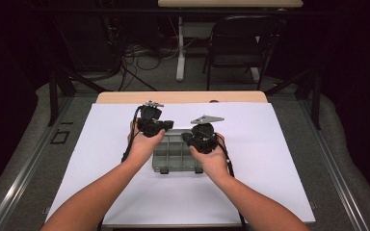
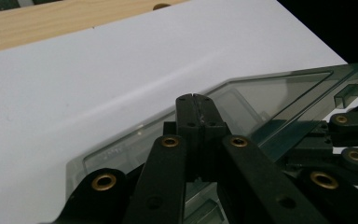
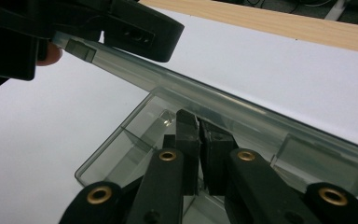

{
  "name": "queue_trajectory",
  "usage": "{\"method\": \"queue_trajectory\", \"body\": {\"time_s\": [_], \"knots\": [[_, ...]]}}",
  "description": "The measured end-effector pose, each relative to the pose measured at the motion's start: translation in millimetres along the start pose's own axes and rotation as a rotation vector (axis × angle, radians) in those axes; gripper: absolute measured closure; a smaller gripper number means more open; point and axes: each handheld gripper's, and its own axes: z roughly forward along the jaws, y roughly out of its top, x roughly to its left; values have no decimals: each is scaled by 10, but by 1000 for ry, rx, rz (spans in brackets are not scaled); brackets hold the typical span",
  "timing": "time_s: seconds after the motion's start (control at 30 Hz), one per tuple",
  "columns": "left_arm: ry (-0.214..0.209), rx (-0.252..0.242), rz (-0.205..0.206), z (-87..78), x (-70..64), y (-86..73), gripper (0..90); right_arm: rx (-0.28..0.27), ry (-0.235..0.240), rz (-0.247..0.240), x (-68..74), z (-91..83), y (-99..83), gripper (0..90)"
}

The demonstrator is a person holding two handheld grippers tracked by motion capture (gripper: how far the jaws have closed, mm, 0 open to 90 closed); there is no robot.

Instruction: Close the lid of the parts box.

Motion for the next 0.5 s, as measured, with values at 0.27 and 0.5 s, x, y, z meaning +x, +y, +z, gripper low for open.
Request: {"method": "queue_trajectory", "body": {"time_s": [0.27, 0.5], "knots": [[16, -2, 13, -33, -23, -197, 900, 6, 11, 2, 57, 4, -163, 868], [3, -13, 16, -23, 1, -343, 900, 9, 9, -24, 109, 6, -310, 867]]}}
